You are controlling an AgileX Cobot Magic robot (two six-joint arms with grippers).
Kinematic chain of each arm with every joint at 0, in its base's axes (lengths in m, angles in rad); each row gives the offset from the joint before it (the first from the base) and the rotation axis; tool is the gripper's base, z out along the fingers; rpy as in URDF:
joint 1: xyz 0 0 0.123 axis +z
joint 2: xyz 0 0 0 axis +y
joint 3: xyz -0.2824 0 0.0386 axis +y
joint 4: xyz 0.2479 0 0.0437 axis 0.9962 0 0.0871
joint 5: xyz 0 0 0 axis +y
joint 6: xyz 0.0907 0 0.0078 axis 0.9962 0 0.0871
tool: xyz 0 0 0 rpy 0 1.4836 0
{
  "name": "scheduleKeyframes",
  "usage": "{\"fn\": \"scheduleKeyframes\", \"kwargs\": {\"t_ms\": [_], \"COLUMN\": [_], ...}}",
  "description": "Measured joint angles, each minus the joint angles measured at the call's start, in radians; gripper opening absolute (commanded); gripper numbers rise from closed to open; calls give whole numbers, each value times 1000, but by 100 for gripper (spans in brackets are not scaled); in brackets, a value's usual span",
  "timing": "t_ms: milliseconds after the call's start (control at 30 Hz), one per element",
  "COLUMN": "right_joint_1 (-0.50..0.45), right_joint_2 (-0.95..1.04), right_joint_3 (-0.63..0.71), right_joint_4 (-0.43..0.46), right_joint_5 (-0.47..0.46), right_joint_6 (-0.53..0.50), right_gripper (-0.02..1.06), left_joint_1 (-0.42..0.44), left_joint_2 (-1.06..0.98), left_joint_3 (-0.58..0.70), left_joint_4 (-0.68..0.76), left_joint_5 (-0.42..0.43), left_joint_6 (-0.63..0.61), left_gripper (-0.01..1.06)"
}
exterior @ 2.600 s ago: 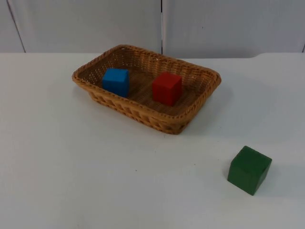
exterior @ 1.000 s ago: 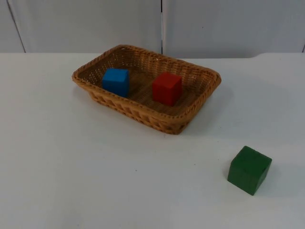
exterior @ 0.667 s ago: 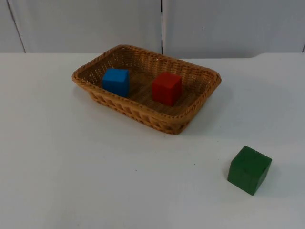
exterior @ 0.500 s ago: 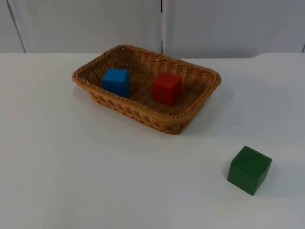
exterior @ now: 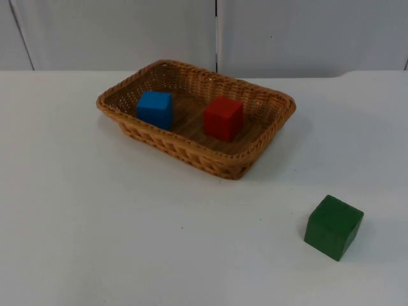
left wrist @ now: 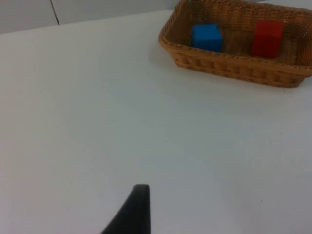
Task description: Pick up one cube with each hand and place exactly two cubes into the same basket, leaving the remaining cube outside.
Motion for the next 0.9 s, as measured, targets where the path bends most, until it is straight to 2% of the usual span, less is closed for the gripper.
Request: {"fn": "scheduleKeyframes", "kwargs": {"t_ms": [400, 900], "right_joint_1": [-9, -237], "right_joint_2": [0, 0], "right_joint_3": [0, 0], "right_joint_4": [2, 2], "right_joint_5": [0, 0], "right_joint_6": [0, 0], "right_gripper": [105, 105], "left_joint_1": [0, 0], "left_joint_2": [0, 0], "left_joint_3": [0, 0], "left_joint_4": [2, 3], "left_joint_5": [0, 0], "left_joint_6": [0, -2], "left_gripper": [105, 105]}}
